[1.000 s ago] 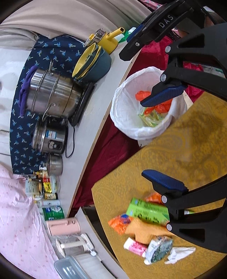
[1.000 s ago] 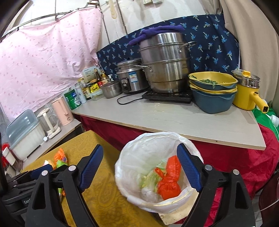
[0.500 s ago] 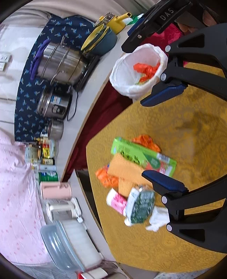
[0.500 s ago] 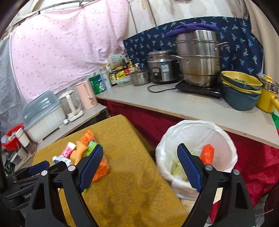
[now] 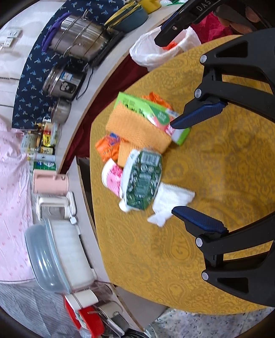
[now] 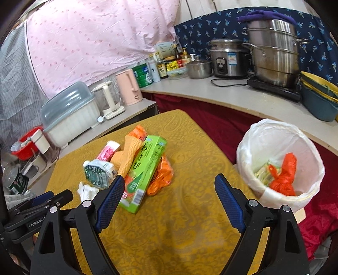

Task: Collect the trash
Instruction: 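Move both open tools back over the remaining trash on the table, then grasp a white tissue with the left tool while the right tool grasps the orange foam net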

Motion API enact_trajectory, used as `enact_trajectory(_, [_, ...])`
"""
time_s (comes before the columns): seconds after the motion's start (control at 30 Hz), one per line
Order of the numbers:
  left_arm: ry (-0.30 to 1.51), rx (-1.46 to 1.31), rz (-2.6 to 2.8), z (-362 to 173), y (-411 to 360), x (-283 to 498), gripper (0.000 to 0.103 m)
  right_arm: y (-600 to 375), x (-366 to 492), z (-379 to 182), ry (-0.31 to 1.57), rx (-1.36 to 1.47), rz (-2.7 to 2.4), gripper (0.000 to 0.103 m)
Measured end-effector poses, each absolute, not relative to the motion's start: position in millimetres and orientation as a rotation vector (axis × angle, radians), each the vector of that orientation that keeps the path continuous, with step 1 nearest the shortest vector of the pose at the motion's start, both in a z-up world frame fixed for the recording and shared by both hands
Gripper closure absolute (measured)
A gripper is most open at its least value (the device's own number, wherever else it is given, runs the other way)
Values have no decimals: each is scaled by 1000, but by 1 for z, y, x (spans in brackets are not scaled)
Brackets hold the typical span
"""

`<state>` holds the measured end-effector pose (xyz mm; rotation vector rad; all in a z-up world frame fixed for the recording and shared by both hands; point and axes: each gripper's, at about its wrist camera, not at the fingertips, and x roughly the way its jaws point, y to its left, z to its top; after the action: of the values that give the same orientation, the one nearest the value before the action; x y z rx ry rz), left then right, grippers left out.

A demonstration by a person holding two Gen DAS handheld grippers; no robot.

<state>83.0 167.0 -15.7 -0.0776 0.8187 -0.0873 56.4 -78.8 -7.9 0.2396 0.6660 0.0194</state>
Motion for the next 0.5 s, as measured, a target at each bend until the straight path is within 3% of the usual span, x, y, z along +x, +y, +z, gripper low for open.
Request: enact_trajectory(0.5, [914,-91,-26,-68,209,105,32,-28,87,-49,770,218,97,20])
